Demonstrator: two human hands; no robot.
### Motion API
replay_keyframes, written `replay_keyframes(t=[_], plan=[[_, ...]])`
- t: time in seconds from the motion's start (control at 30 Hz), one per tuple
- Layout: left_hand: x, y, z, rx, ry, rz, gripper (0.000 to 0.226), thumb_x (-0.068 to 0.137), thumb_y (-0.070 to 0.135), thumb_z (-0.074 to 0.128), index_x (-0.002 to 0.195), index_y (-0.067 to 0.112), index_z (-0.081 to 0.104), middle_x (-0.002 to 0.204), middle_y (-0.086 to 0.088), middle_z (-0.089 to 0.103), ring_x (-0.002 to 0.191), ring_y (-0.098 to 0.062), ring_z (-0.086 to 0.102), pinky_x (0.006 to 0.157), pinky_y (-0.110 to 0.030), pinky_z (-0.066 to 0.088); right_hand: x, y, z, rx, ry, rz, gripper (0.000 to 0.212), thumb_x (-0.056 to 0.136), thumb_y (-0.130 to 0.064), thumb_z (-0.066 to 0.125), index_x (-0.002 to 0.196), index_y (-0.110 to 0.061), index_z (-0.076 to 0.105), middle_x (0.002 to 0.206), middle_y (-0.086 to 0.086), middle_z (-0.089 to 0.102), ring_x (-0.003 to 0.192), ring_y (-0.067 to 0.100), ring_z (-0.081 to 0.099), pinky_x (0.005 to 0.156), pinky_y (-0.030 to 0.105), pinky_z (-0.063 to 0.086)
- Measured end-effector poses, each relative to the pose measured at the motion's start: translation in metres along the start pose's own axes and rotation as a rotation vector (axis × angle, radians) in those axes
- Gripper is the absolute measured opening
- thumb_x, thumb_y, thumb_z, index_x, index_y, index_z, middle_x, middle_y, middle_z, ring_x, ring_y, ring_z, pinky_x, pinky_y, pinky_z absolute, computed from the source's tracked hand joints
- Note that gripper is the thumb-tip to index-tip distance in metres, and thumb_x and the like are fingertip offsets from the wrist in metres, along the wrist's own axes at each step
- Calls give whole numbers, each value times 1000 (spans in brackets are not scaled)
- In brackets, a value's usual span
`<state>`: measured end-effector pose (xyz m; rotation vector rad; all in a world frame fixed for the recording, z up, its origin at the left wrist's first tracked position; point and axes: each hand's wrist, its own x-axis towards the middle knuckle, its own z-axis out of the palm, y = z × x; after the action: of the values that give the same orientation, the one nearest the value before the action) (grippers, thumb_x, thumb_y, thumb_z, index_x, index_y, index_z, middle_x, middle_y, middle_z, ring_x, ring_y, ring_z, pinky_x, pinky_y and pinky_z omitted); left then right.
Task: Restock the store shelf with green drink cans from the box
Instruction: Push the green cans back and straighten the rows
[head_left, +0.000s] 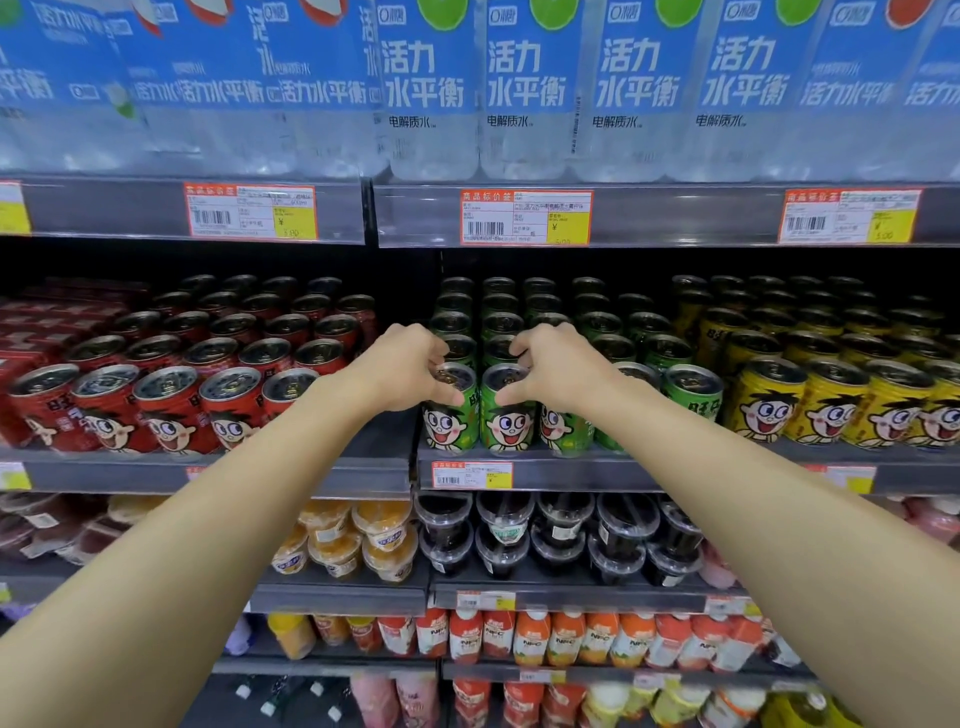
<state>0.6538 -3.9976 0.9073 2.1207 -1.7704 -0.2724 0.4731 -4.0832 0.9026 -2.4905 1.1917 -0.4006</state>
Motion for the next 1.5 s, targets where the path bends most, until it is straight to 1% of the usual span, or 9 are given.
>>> replay_keyframes(t=[0.27,0.37,0.43,0.6,0.83,0.97,1.13,1.27,1.5], plan=[[1,0,6,56,27,-31,84,68,46,84,134,5,53,129,-16,57,120,-28,52,102,-42,45,-10,-9,6,-111,39,-7,66,77,-44,80,127,-7,58,115,14,62,109,30,57,89,41,52],[-1,1,1,86,-27,-12,88,70,49,81,139,5,48,135,-15,55,124,-27,50,104,-41,45,-10,-10,-10,-173,-37,-68,79,79,-52,76,141,-13,48,131,12,59,122,30,53,100,42,47],[-3,2,-6,113,-59,2,90,71,51,80,141,6,45,139,-11,53,129,-26,47,106,-38,42,-7,-5,-39,-136,-50,-72,76,79,-53,75,140,-15,51,137,6,57,128,25,50,107,38,42],[-1,25,-21,125,1,79,81,76,50,76,140,7,49,139,-8,54,131,-23,47,107,-30,36,-15,36,-102,-170,-62,37,47,77,-41,81,114,-15,67,108,1,71,98,18,65,87,26,50],[23,88,12,100,-87,247,77,76,49,76,139,13,50,138,-2,56,127,-16,50,107,-27,37,-31,85,-89,-241,-159,122,73,74,-55,78,131,-14,58,128,5,61,117,22,56,100,31,45],[37,108,29,85,-154,224,75,75,42,80,136,8,53,134,-4,59,123,-17,54,102,-23,39,-35,95,-78,-236,-100,112,83,73,-66,72,133,-10,56,127,10,61,123,26,49,100,32,43],[51,109,41,104,-172,192,76,75,38,81,138,9,50,131,-4,62,118,-17,58,93,-19,40,-27,93,-71,-317,-67,110,62,72,-68,71,92,-10,64,91,7,61,104,31,58,81,36,51],[54,114,41,141,-185,199,72,77,36,80,137,9,51,131,-5,61,118,-20,58,97,-26,44,-23,89,-69,-321,-43,131,79,72,-61,76,126,-7,57,122,14,59,112,31,56,93,39,50],[58,119,40,163,-194,168,73,75,34,82,136,9,52,130,-5,62,116,-20,59,94,-24,44,-25,79,-70,-341,-46,117,64,76,-52,78,118,-9,57,121,15,58,115,33,54,90,37,46]])
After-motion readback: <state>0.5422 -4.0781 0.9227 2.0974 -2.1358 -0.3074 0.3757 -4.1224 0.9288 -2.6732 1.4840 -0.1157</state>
